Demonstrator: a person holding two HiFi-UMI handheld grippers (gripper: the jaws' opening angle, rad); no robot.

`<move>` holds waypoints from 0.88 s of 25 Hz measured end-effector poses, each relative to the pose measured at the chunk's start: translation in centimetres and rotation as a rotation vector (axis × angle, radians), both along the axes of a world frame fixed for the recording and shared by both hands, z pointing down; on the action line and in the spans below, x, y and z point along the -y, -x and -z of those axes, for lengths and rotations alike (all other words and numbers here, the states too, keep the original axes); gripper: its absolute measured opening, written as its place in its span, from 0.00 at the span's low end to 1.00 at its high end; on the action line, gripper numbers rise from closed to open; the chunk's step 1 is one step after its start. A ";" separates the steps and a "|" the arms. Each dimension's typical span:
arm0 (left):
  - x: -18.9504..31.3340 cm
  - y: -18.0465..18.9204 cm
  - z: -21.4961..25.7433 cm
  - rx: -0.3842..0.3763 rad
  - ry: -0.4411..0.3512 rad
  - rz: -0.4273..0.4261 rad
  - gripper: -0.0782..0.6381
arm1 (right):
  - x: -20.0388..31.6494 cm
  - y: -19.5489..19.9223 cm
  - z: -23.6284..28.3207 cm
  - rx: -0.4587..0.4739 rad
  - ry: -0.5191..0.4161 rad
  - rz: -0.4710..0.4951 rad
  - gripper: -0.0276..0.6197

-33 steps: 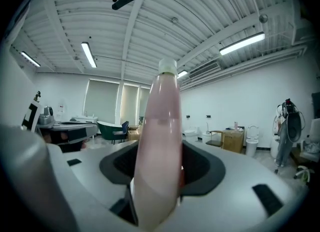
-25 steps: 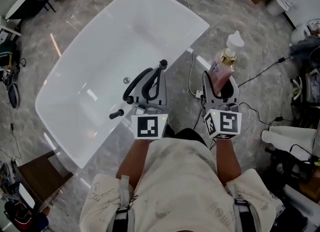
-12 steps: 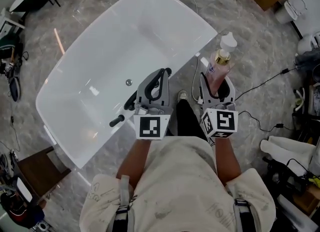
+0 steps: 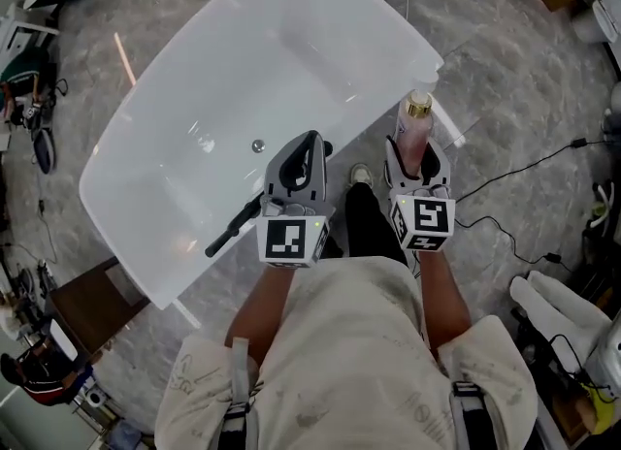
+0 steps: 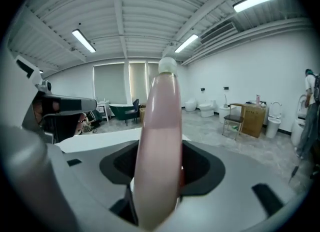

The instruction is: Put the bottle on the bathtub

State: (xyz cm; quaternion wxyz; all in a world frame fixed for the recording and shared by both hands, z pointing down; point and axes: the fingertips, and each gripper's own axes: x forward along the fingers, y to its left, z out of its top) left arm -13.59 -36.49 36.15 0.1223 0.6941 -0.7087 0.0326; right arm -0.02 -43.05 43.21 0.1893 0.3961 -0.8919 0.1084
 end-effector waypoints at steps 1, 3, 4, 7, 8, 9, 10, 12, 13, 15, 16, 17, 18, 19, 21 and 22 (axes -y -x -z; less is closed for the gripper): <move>0.8 -0.1 -0.6 -0.006 0.015 0.007 0.11 | 0.9 0.0 -1.3 -0.010 0.022 0.007 0.39; 2.1 -0.3 -1.9 -0.025 0.048 0.019 0.11 | 2.5 -0.1 -4.0 -0.033 0.069 0.019 0.39; 2.7 -0.5 -2.5 -0.037 0.065 0.024 0.11 | 3.2 -0.1 -5.2 -0.043 0.092 0.023 0.39; 4.3 -0.7 -4.4 -0.068 0.112 0.035 0.11 | 5.2 0.2 -8.8 -0.066 0.158 0.034 0.39; 4.8 -0.8 -5.0 -0.078 0.127 0.039 0.11 | 5.8 0.4 -10.0 -0.077 0.177 0.045 0.39; 5.3 -0.8 -5.6 -0.088 0.140 0.044 0.11 | 6.5 0.7 -11.2 -0.090 0.193 0.059 0.38; 5.8 -1.0 -6.2 -0.096 0.152 0.050 0.11 | 7.0 0.9 -12.4 -0.104 0.206 0.075 0.38; 6.7 -1.3 -7.1 -0.104 0.175 0.064 0.11 | 8.1 1.2 -14.5 -0.131 0.226 0.100 0.38; 7.0 -1.3 -7.5 -0.106 0.187 0.070 0.11 | 8.7 1.4 -15.5 -0.139 0.234 0.106 0.38; 7.7 -1.2 -8.3 -0.106 0.210 0.078 0.11 | 9.8 2.0 -17.3 -0.147 0.252 0.113 0.38; 8.1 -1.1 -8.7 -0.108 0.220 0.084 0.11 | 10.5 2.4 -18.1 -0.148 0.263 0.118 0.38; 8.4 -1.1 -9.0 -0.110 0.229 0.090 0.11 | 11.1 2.8 -18.9 -0.148 0.274 0.123 0.38; 8.8 -1.0 -9.3 -0.112 0.237 0.097 0.11 | 11.8 3.2 -19.6 -0.148 0.283 0.129 0.38; 9.0 -0.9 -9.6 -0.114 0.246 0.104 0.11 | 12.5 3.5 -20.1 -0.148 0.286 0.135 0.38; 9.5 -0.9 -10.1 -0.115 0.261 0.114 0.11 | 14.0 4.4 -20.8 -0.143 0.272 0.141 0.38; 9.8 -0.8 -10.3 -0.114 0.266 0.117 0.11 | 14.8 4.8 -21.1 -0.139 0.261 0.142 0.38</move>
